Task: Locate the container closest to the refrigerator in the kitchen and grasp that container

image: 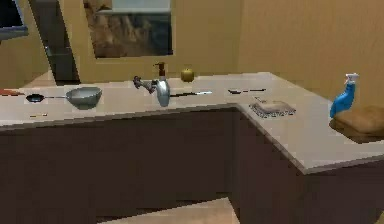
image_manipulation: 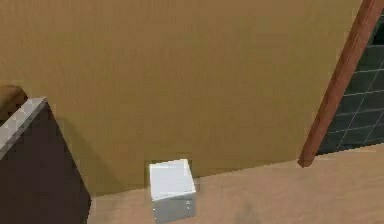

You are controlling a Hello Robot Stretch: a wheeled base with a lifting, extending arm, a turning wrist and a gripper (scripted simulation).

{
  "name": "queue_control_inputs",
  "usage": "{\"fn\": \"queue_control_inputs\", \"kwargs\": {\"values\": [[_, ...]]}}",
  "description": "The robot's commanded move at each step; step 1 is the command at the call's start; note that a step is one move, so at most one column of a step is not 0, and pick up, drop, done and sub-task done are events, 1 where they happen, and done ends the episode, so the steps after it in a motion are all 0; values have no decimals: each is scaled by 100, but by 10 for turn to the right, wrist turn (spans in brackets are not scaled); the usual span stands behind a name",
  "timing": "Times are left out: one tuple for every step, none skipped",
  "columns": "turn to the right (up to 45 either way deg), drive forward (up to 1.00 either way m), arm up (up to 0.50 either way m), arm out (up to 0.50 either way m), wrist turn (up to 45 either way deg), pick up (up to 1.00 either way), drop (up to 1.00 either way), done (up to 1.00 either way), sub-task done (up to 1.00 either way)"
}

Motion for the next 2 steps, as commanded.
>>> {"fn": "queue_control_inputs", "kwargs": {"values": [[-390,0,0,0,0,0,0,0,0],[0,20,0,0,0,0,0,0,0]]}}
